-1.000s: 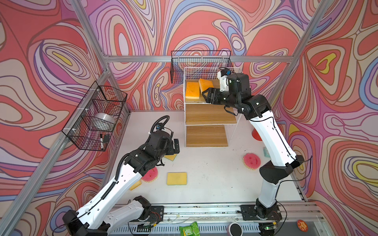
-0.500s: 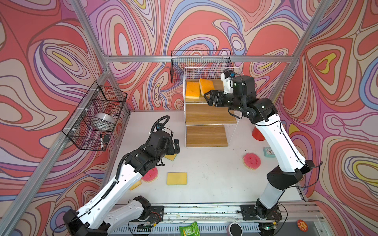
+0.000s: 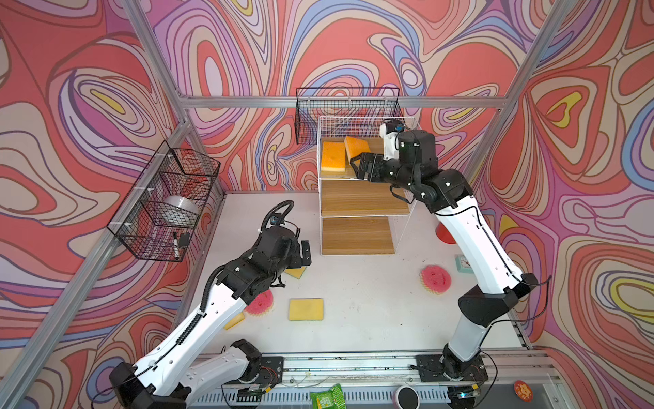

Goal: Arrange cleaning sponges on a shelf
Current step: Pick up the cleaning sponge from the shelf.

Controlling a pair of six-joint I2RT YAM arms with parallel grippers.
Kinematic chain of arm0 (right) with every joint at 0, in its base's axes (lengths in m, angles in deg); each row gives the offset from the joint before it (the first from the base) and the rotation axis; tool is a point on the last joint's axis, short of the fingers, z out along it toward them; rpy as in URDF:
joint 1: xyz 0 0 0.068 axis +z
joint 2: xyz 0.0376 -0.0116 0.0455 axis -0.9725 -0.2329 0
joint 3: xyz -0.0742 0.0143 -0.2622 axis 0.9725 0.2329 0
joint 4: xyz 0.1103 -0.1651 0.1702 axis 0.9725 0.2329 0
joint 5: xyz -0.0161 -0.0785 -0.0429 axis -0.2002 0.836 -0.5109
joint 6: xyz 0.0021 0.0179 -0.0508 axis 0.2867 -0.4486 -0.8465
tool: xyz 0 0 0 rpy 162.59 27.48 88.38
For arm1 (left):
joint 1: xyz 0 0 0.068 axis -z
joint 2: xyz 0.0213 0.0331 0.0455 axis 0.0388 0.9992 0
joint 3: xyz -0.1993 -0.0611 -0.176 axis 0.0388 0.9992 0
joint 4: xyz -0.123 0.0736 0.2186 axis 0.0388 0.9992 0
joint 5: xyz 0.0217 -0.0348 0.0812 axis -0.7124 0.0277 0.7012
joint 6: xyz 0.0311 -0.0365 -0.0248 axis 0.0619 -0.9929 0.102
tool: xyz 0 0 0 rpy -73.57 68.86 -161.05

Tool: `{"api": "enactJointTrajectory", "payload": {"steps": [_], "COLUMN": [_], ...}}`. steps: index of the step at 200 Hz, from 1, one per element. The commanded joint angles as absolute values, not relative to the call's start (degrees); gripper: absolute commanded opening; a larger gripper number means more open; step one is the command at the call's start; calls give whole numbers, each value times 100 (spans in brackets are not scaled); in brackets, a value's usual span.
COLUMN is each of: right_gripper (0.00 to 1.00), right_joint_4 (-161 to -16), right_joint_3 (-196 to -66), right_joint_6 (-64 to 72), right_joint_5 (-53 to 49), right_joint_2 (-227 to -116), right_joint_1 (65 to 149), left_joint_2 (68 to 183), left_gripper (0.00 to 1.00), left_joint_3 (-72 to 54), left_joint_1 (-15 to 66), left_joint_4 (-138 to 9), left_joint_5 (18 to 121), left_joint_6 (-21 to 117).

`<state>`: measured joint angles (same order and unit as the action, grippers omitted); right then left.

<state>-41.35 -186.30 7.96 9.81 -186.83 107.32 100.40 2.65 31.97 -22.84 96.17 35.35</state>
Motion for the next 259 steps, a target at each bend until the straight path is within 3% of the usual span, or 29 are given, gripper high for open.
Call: {"api": "enactJointTrajectory", "payload": {"steps": [1,93,195,259], "right_gripper": [98,98,77,76], "right_joint_4": [-4113,-3735,-3979,-4167], "right_joint_3": [-18794,-19237,-18703,-18345], "right_joint_6": [871,445,462,455], "right_joint_5": [1104,2169,2524,2717], "right_joint_2": [-18855,-19317,-18930,-18621], "right_joint_1": [10760,11150,11152,11152], "left_joint_2": [9940,9800,9789,9798], "left_gripper": [100,100,100,100], "left_joint_3": [326,418,388,390], "left_joint_1": [3223,3223,3223,3223], "left_joint_4": [-2325,-2308,-2298,-2296], "left_joint_5": [9666,9722,9735,9741], "left_joint_6": [3545,3563,3573,3559]}}
